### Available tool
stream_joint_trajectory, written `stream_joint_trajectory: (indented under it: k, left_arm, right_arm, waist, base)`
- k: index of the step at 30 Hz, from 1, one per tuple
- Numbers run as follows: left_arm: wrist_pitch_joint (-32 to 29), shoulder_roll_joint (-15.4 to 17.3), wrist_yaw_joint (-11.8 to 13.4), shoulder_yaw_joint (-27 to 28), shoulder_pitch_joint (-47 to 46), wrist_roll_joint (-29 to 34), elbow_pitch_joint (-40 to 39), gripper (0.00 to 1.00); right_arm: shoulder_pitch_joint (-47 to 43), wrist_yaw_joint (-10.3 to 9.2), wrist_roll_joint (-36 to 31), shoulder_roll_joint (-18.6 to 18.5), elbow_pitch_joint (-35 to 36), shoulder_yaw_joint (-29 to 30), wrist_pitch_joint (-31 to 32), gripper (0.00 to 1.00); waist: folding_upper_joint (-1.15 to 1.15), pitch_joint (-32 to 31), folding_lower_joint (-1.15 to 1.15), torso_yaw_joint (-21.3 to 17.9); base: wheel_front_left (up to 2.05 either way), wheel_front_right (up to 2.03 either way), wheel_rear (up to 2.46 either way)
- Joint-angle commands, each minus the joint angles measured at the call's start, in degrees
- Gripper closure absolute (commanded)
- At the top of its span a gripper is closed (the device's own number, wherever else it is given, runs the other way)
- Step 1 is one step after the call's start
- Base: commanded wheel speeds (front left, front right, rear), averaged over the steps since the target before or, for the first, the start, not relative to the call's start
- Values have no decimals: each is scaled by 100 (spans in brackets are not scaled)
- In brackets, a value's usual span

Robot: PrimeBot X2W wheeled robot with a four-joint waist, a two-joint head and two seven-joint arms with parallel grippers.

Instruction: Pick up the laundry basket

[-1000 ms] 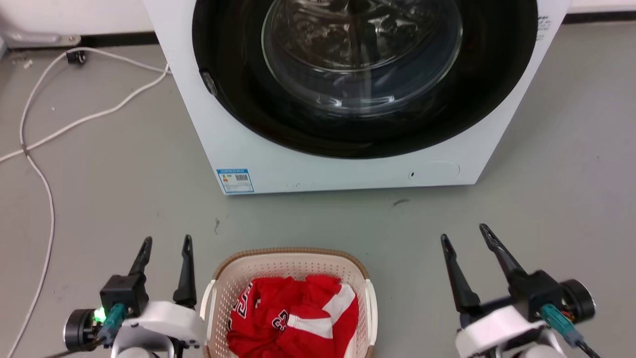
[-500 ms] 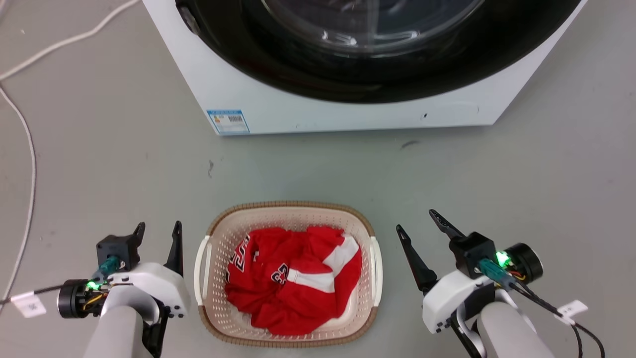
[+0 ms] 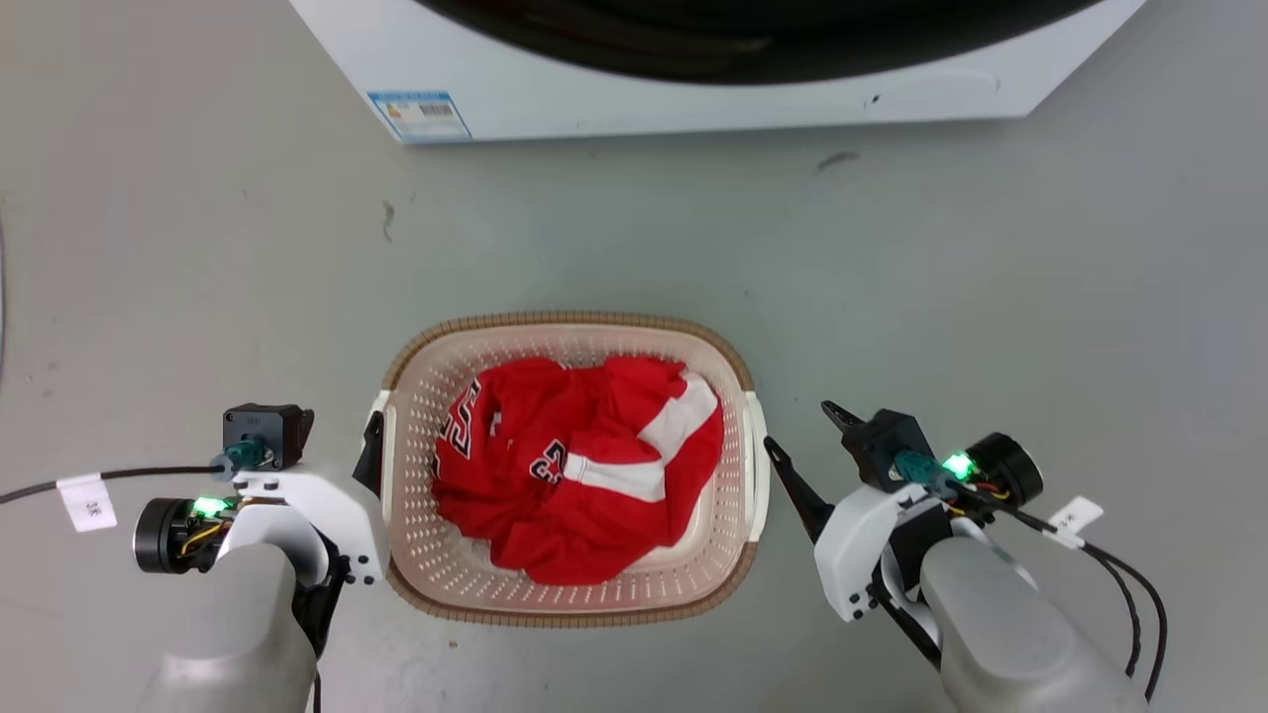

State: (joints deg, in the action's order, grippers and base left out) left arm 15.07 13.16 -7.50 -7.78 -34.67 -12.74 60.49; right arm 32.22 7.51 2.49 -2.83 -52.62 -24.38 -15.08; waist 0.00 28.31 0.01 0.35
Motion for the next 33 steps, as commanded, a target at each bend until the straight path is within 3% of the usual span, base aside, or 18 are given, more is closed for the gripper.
stream_joint_trajectory:
  k: [1,14,33]
  left_arm:
    - [11,42,9,-118,-178,-70,192,0]
    - [-5,103,8,-737,-762,-533,917,0]
    - [-169,39,8,-1522,-1197,-1135,1092,0]
  right_arm:
    - [201,-4,111,-9,-143,-123,-14,0]
    - [838,-4,681,-9,-900,-722,-13,0]
    - [1451,-4,1097,-8,-1368,-1091,98,0]
  waist:
    - [0,228,-1,6]
    - [0,869,-1,64]
    - [0,1543,-1,226]
  base:
    - [0,0,0]
    - [0,0,0]
    - [0,0,0]
